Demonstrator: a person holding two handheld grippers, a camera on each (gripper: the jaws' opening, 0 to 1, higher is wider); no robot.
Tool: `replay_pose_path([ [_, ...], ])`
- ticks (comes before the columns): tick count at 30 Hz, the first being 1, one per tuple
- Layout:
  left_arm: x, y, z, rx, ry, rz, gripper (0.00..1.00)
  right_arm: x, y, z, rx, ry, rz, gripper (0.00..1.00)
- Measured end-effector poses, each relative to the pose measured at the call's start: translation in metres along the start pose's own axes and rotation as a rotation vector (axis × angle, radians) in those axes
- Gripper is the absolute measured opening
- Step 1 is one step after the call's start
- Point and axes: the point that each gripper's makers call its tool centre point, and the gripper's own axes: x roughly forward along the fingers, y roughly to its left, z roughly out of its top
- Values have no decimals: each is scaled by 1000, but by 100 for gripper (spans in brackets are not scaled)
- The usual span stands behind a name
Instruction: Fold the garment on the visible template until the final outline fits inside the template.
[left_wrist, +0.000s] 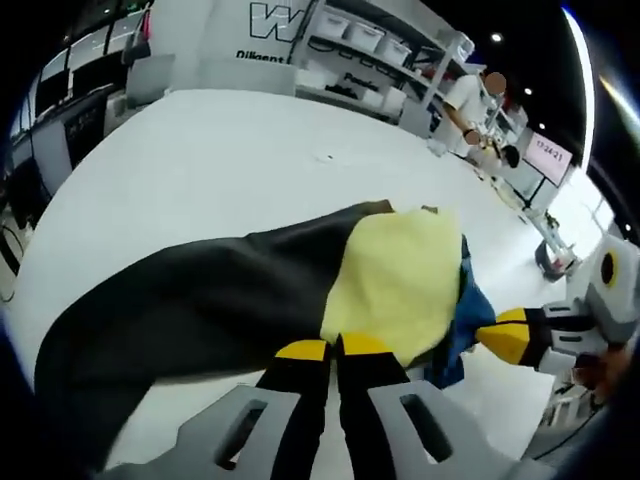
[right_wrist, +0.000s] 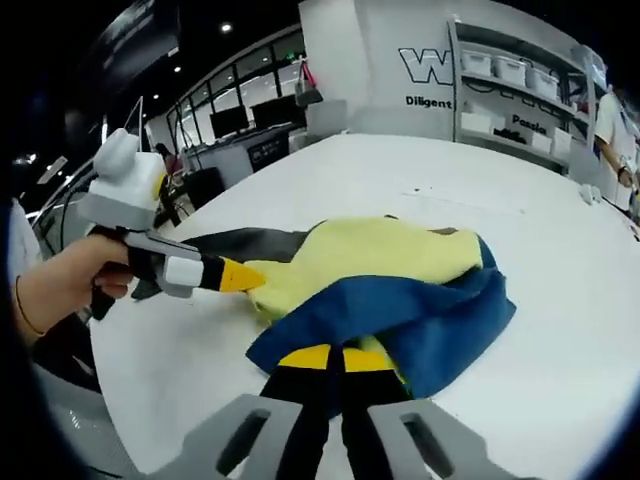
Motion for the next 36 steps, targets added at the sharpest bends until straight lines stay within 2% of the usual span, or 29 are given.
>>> replay_pose_path([
  [3, -5, 0, 5, 14, -16, 2, 3, -10, -21, 7, 32, -28, -50, 0],
  [6, -9, 0, 8, 26, -28, 9, 3, -20, -42, 10, 13, -34, -99, 0],
  [9, -10, 3, 11, 21, -46, 19, 3, -29, -69, 10, -25, -36, -164, 0],
  [15, -16, 9, 16, 35, -61, 39, 3, -41, -116, 3, -125, 4, -273, 0],
  [17, -18, 13, 17, 42, -63, 45, 3, -43, -125, 3, -129, 8, -285, 0],
  [24, -22, 23, 21, 65, -69, 75, 3, -54, -166, 1, -108, 24, -353, 0],
  [30, -30, 40, 27, 76, -80, 127, 3, -73, -217, -7, -57, 56, -452, 0],
  [33, -32, 44, 26, 77, -75, 132, 3, -78, -234, -13, -13, 69, -459, 0],
  [36, -33, 47, 27, 88, -75, 149, 3, -81, -248, -16, -15, 83, -475, 0],
])
